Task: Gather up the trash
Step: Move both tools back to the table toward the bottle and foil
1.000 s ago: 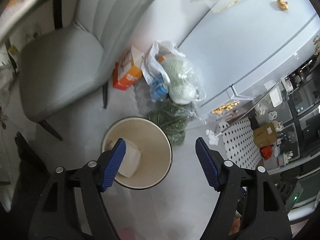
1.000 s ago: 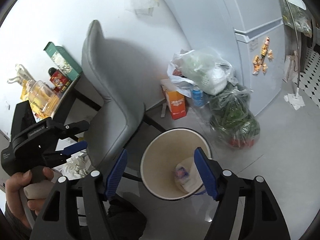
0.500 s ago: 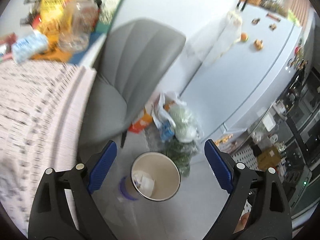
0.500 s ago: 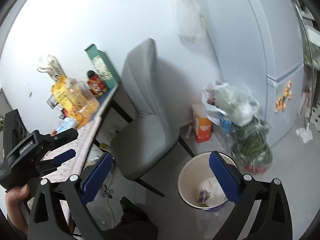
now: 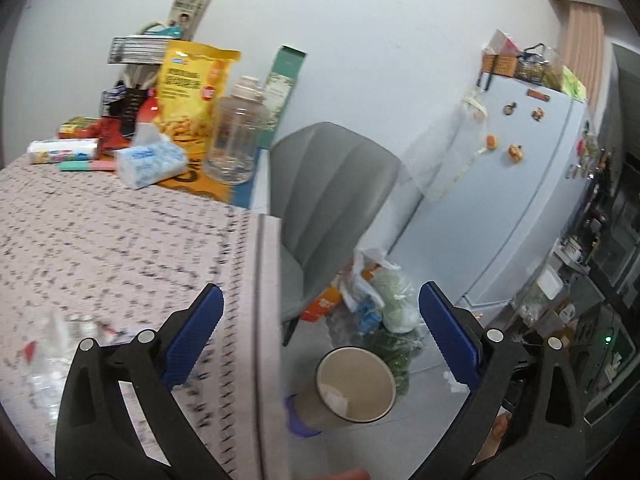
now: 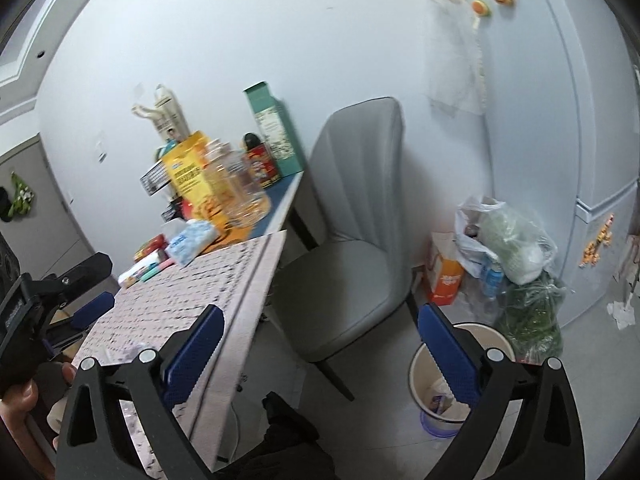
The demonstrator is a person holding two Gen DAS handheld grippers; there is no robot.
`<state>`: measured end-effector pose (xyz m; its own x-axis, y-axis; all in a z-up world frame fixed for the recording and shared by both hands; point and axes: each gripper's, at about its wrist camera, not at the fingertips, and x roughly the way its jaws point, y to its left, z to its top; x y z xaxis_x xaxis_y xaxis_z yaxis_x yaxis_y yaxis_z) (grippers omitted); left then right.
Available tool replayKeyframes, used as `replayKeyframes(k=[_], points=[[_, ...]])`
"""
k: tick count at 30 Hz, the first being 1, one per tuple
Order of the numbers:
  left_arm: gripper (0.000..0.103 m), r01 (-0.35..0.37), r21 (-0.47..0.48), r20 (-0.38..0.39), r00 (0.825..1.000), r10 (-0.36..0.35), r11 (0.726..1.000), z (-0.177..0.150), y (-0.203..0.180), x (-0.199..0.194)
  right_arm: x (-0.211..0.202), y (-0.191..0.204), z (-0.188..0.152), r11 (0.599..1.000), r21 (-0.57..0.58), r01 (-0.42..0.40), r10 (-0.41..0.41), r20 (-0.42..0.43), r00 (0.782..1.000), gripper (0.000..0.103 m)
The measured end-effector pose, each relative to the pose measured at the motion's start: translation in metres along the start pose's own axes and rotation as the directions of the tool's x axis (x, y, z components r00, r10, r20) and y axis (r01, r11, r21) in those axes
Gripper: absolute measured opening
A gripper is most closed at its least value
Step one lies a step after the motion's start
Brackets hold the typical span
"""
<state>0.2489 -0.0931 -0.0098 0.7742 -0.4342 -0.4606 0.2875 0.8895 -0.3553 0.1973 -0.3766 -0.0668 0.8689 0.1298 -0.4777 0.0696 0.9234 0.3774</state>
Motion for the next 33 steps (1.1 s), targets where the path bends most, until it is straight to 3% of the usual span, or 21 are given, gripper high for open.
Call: replayKeyframes(k=[14, 26, 29, 33], points=[[0.097, -0.148, -0.077, 0.054, 0.987, 0.152, 0.986, -0.030, 0.063, -0.078, -0.005, 0.070, -0.019, 0.988, -0.074, -0.133, 0.130, -0.050, 0.990, 0.095], [0.097, -0.216, -0.131, 0.008, 0.976, 0.219, 0.968, -0.072, 0.106, -0.121, -0.003, 0.097, -0.046, 0.965, -0.143, -0.221, 0.211, -0.081, 0.974, 0.095], [0.093, -0.230, -0.151, -0.020, 0.973, 0.229, 0.962, -0.086, 0.118, -0.127, 0.004, 0.108, -0.057, 0.947, -0.191, -0.257, 0.232, -0.146, 0.962, 0.095], [0.087, -0.257, -0.194, -0.073, 0.966, 0.247, 0.947, -0.104, 0.138, -0.130, 0.004, 0.114, -0.067, 0.933, -0.235, -0.272, 0.238, -0.165, 0.957, 0.095]])
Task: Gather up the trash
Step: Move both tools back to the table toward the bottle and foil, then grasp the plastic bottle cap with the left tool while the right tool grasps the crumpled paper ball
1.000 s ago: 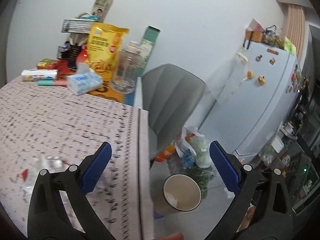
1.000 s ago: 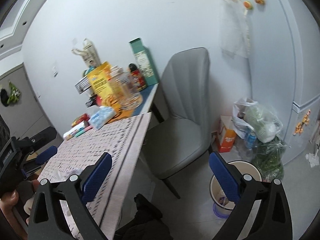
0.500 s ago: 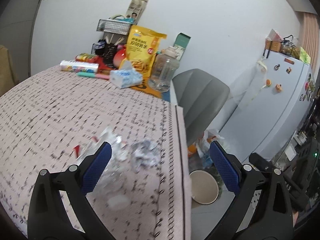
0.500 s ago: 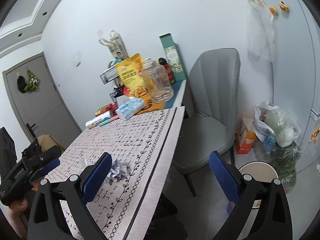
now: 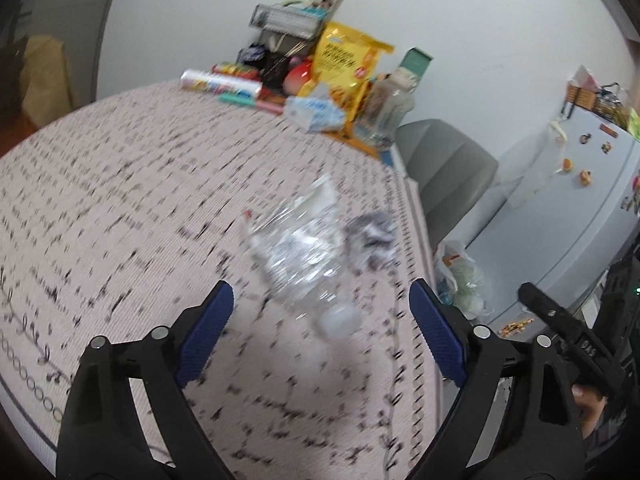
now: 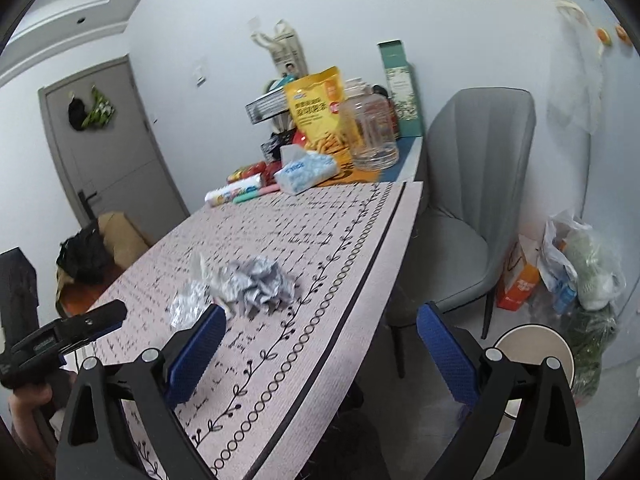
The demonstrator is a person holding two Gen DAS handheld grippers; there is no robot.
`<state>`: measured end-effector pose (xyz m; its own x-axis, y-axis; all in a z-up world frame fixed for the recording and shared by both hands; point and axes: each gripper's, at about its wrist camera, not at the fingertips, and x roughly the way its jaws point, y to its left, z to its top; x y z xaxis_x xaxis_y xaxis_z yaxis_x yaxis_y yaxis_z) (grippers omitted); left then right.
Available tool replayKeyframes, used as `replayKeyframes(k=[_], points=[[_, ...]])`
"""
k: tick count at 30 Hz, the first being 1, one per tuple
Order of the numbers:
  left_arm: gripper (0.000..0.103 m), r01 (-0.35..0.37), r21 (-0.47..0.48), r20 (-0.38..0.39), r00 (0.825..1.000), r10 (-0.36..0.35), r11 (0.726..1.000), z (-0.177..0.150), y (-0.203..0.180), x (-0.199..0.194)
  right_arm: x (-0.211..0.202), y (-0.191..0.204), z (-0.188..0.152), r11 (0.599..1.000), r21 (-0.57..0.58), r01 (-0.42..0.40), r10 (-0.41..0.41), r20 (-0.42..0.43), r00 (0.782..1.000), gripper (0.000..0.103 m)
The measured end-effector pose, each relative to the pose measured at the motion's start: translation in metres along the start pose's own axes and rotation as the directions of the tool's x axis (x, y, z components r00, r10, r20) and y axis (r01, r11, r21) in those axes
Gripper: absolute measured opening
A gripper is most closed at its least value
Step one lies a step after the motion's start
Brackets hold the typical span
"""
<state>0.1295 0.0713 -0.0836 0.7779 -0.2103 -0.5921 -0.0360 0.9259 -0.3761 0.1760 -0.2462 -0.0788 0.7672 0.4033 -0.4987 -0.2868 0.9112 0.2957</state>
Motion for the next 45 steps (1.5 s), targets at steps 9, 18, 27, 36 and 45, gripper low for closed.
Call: replayKeyframes(k=[9, 18, 27, 36, 45], points=[[0.082, -0.019, -0.017, -0.052, 0.998, 0.018, 1.000, -0.008, 0.021, 0.007, 0.003, 0.001, -0.012, 0.999, -0.040, -0.018, 0.016, -0.043, 0.999, 0.093], [0.080, -0.037, -0.002, -0.118, 0.992, 0.036, 0.999, -0.005, 0.002, 0.043, 0.019, 0.001, -0.022, 0.998, -0.048, -0.052, 0.047, -0.100, 0.994, 0.091], [0.081, -0.100, 0.007, -0.146, 0.984, 0.100, 0.995, -0.003, -0.023, 0.074, 0.030, -0.017, -0.029, 0.999, -0.007, -0.052, 0.051, -0.129, 0.990, 0.090], [0.032, -0.146, -0.024, -0.144, 0.979, 0.141, 0.989, -0.007, -0.018, 0.074, 0.040, -0.022, -0.032, 1.000, -0.015, -0.022, 0.019, -0.162, 0.987, 0.089], [0.032, -0.117, -0.065, -0.095, 0.989, 0.110, 0.991, -0.012, 0.003, 0.038, 0.043, 0.007, -0.024, 0.996, -0.037, -0.077, 0.071, -0.150, 0.986, 0.088]])
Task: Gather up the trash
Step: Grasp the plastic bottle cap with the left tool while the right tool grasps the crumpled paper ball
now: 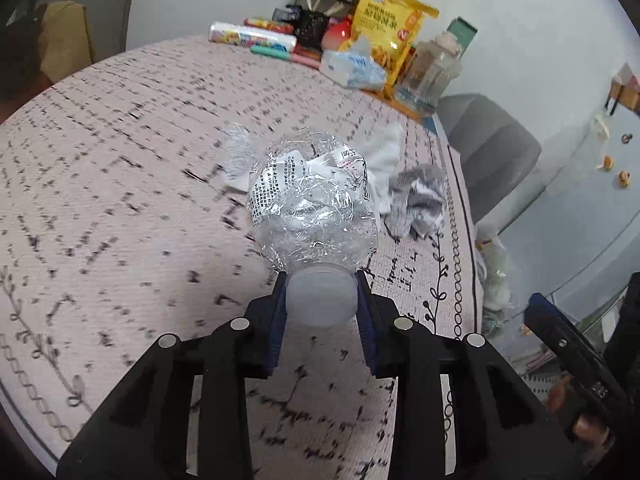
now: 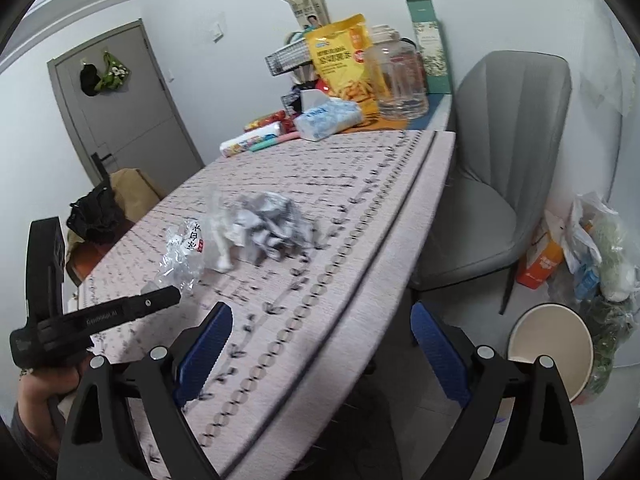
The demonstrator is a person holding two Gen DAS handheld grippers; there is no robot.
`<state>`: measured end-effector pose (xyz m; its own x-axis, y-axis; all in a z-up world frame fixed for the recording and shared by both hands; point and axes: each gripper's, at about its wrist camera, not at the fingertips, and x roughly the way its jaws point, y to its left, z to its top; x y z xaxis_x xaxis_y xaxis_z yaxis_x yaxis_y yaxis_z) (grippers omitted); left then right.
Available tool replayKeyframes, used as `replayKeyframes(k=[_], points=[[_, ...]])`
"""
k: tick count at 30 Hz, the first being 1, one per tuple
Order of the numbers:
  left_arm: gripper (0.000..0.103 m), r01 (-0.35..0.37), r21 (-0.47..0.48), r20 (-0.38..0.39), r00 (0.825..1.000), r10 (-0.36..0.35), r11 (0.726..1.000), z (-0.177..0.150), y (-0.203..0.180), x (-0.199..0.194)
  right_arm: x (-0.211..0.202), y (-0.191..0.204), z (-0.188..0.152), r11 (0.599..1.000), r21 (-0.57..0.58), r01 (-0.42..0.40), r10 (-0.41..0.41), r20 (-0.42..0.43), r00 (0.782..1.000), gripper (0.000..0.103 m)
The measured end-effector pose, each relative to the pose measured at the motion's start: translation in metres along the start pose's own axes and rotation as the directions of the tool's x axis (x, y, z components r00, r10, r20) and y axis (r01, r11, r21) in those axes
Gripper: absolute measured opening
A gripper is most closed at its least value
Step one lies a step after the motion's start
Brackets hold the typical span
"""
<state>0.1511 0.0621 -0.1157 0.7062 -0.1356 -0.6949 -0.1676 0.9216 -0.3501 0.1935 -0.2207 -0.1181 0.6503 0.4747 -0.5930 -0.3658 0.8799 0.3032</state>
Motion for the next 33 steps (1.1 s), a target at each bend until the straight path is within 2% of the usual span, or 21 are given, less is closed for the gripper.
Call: replayKeyframes(k=[9, 16, 19, 26, 28, 30, 33], points=[[0.032, 0.018, -0.054, 0.084, 0.996, -0.013, 0.998, 0.005, 0.031, -0.039, 0.011, 0.043, 0.016, 0.997, -0.062, -0.036, 0.038, 0.023, 0.999, 0.085], [0.032, -0.003, -0.110, 0.128, 0.992, 0.018, 0.994, 0.013, 0.059, -0.050, 0.044, 0.059, 0.037, 0.995, -0.100, -0.029, 0.027, -0.018, 0.999, 0.085], [0.032, -0.015, -0.136, 0.139, 0.990, 0.034, 0.991, 0.017, 0.070, -0.050, 0.061, 0.063, 0.047, 0.993, -0.119, -0.011, 0.008, -0.028, 1.000, 0.085], [0.032, -0.030, -0.168, 0.141, 0.989, 0.054, 0.985, 0.022, 0.085, -0.043, 0.100, 0.068, 0.064, 0.989, -0.144, 0.025, -0.036, -0.073, 0.997, 0.076], [0.032, -0.029, -0.170, 0.139, 0.989, 0.053, 0.985, 0.023, 0.086, -0.041, 0.106, 0.066, 0.068, 0.986, -0.160, 0.051, -0.062, -0.065, 0.996, 0.078], [0.032, -0.026, -0.176, 0.134, 0.990, 0.050, 0.984, 0.023, 0.087, -0.038, 0.113, 0.062, 0.073, 0.989, -0.145, 0.042, -0.053, -0.073, 0.996, 0.082], [0.032, -0.021, -0.178, 0.130, 0.990, 0.045, 0.984, 0.021, 0.088, -0.037, 0.124, 0.057, 0.074, 0.989, -0.137, 0.049, -0.061, -0.091, 0.994, 0.081]])
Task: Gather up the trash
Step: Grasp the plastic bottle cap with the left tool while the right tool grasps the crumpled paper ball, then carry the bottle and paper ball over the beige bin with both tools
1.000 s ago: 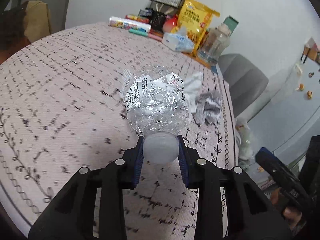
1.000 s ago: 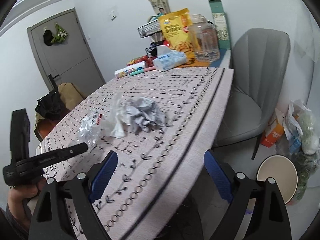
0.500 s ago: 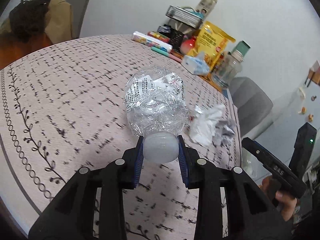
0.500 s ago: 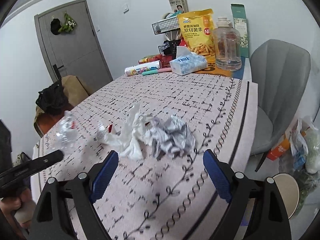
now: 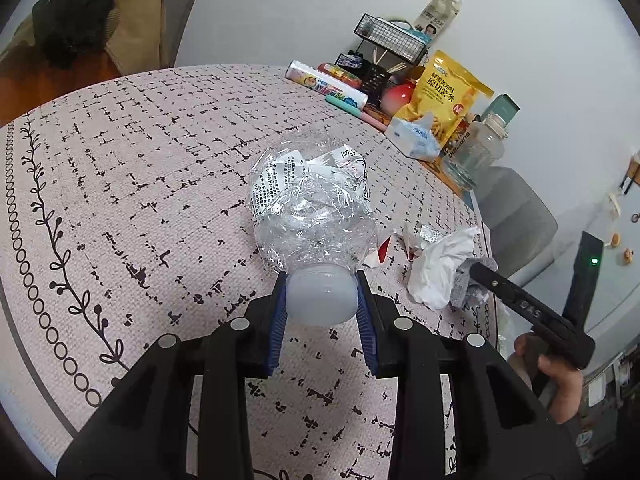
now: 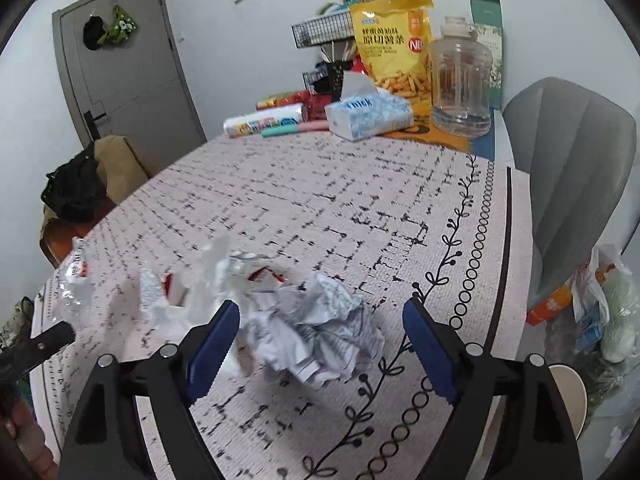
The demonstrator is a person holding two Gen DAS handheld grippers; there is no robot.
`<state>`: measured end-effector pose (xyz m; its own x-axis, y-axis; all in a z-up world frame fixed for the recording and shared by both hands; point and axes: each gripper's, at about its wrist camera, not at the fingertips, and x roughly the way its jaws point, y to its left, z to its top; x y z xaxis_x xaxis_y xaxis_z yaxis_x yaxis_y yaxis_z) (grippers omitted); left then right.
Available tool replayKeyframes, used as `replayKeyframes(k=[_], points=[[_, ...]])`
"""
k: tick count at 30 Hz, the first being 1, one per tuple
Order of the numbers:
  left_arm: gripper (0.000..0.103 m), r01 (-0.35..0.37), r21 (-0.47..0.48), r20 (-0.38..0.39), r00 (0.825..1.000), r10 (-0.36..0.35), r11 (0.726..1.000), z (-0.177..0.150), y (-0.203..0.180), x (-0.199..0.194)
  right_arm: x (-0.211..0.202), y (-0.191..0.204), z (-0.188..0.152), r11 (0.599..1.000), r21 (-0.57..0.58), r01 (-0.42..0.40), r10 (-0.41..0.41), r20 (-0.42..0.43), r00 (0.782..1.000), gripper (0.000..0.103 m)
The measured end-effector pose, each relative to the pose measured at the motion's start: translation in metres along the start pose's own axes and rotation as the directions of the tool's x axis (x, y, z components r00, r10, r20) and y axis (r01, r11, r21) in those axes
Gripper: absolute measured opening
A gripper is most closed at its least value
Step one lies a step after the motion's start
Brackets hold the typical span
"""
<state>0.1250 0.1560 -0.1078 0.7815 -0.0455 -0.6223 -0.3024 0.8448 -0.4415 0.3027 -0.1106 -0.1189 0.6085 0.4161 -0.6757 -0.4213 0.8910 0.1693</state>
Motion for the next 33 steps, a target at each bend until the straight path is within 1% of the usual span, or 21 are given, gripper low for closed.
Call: replayKeyframes(k=[1, 3, 4, 5, 6, 8, 15, 19, 25, 29, 33], points=[[0.032, 0.002, 0.000, 0.001, 1.000, -0.002, 1.000, 0.000, 0.000, 0.000, 0.004, -0.001, 0.000, 1.000, 0.001, 0.005, -0.005, -0.012, 1.000, 0.078], [0.032, 0.006, 0.002, 0.004, 1.000, -0.006, 1.000, 0.000, -0.002, -0.001, 0.010, -0.003, -0.003, 1.000, 0.007, -0.006, 0.006, -0.043, 0.999, 0.047], [0.032, 0.007, 0.002, 0.005, 1.000, -0.007, 1.000, 0.000, -0.003, -0.002, 0.012, -0.005, -0.004, 1.000, 0.013, -0.011, 0.012, -0.064, 0.998, 0.044], [0.032, 0.009, 0.003, 0.007, 1.000, -0.009, 1.000, 0.000, -0.004, -0.003, 0.011, -0.005, -0.005, 1.000, 0.016, -0.011, 0.012, -0.061, 0.998, 0.037], [0.032, 0.011, 0.005, 0.008, 1.000, -0.011, 1.000, -0.001, -0.005, -0.003, 0.009, -0.005, -0.006, 1.000, 0.014, -0.009, 0.010, -0.057, 0.998, 0.034], [0.032, 0.014, 0.010, 0.014, 1.000, -0.014, 1.000, 0.000, -0.007, -0.006, 0.001, -0.002, -0.007, 1.000, 0.006, -0.023, 0.023, -0.045, 0.999, 0.030], [0.032, 0.028, 0.026, 0.040, 0.999, -0.029, 0.999, 0.000, -0.016, -0.019, -0.034, 0.007, -0.007, 0.999, -0.019, -0.046, 0.046, 0.022, 0.999, 0.028], [0.032, 0.035, 0.042, 0.051, 0.998, -0.038, 0.998, 0.000, -0.025, -0.025, -0.060, 0.016, -0.009, 0.996, -0.042, -0.074, 0.077, 0.059, 0.995, 0.028], [0.032, 0.051, 0.074, 0.056, 0.997, -0.056, 0.996, 0.001, -0.042, -0.028, -0.080, 0.021, -0.015, 0.994, -0.052, -0.096, 0.100, 0.079, 0.992, 0.028], [0.032, 0.061, 0.086, 0.061, 0.996, -0.066, 0.994, 0.001, -0.051, -0.029, -0.088, 0.018, -0.018, 0.995, -0.038, -0.094, 0.097, 0.082, 0.992, 0.028], [0.032, 0.071, 0.099, 0.059, 0.995, -0.077, 0.993, 0.000, -0.061, -0.027, -0.097, 0.016, -0.020, 0.995, -0.051, -0.089, 0.093, 0.088, 0.992, 0.028]])
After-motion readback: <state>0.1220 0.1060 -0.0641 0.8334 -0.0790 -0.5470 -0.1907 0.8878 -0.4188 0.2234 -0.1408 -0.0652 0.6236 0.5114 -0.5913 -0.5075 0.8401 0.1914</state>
